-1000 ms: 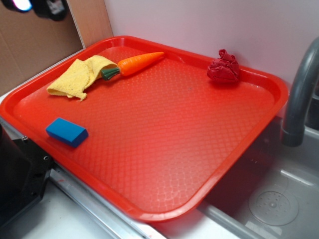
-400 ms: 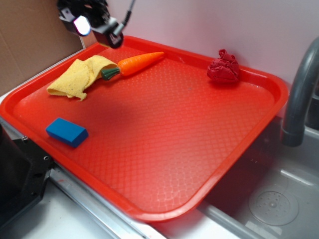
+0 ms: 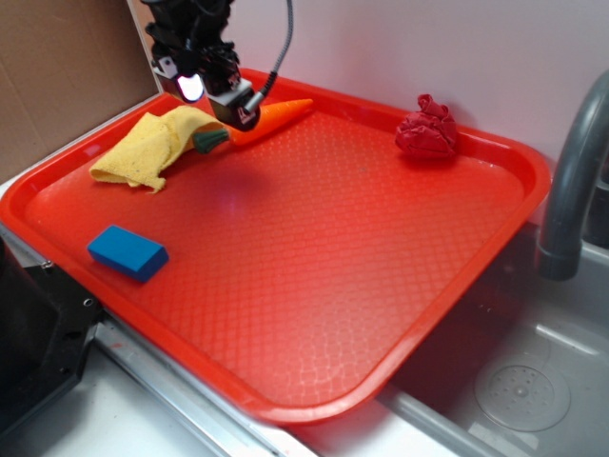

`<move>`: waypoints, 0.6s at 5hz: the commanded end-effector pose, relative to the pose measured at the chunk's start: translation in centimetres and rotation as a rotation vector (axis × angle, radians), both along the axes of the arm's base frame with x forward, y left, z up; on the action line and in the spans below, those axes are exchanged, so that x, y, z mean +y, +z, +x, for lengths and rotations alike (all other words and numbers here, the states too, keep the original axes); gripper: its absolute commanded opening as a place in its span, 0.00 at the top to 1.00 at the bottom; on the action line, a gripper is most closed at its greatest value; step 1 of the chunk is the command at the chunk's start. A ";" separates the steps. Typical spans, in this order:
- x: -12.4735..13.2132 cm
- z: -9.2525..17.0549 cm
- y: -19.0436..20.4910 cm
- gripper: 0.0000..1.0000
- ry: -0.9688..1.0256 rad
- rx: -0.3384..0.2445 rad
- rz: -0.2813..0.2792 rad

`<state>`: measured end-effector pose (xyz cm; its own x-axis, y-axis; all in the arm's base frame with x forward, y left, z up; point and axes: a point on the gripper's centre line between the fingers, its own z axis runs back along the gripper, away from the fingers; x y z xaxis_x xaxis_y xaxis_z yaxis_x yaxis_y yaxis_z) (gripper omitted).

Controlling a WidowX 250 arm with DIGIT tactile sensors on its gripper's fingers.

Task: Grab the carrot.

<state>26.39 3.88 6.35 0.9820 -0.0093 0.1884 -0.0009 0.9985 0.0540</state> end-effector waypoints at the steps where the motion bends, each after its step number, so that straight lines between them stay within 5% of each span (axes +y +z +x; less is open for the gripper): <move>1: 0.2 3.3 -1.5 0.00 -0.050 -0.034 0.020; 2: 0.0 3.9 -2.4 0.00 -0.102 -0.019 -0.011; 3: -0.2 4.0 -3.1 1.00 -0.089 -0.005 0.009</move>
